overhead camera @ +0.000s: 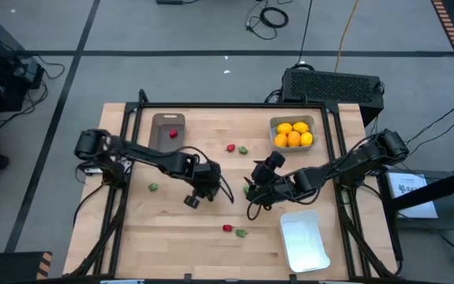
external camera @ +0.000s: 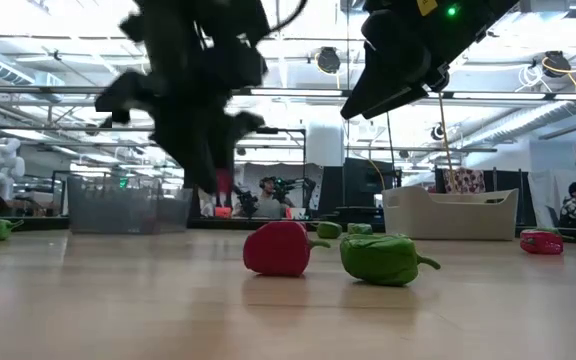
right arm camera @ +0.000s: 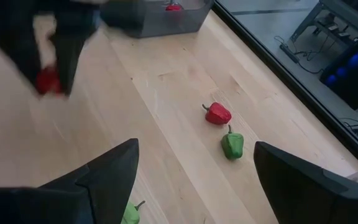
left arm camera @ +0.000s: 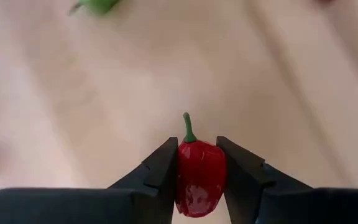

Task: Sort produce into baskets
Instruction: Put the center red chili pepper into the black bin, then put the center top red chili pepper into the black bin

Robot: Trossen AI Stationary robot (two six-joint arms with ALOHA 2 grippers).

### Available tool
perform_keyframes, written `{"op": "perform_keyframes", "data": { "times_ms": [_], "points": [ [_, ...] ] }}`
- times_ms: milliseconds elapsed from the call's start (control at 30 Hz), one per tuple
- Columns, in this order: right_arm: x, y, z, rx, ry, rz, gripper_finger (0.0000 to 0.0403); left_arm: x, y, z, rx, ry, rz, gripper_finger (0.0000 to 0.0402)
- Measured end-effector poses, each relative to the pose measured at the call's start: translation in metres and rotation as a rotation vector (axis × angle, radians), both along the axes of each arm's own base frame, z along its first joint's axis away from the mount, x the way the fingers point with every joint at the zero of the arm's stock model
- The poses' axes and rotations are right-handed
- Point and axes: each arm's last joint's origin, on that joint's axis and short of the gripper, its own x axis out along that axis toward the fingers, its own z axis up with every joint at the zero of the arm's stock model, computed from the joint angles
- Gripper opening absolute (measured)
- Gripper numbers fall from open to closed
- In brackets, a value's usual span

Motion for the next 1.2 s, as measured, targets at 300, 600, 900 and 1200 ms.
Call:
{"op": "perform_keyframes", "data": {
  "times_ms": [300,600,900,1200],
  "points": [
    [0.0,0.0,0.0,0.002,-0.006,0.001,0.0309,-0.061,0.05,0.069,0.209,0.073,0.21,0.0113],
    [0.0,0.0,0.0,0.002,-0.006,0.001,0.0309,-0.124,0.114,0.103,0.227,-0.059,0.593,0.0114],
    [0.001,0.0,0.001,0.004,-0.012,0.001,0.0309,-0.152,0.145,0.087,0.215,0.036,0.812,0.0114],
    [0.001,0.0,0.001,0.004,-0.012,0.001,0.0309,-0.159,0.146,0.067,0.197,0.1,0.821,0.0175]
  ]
}}
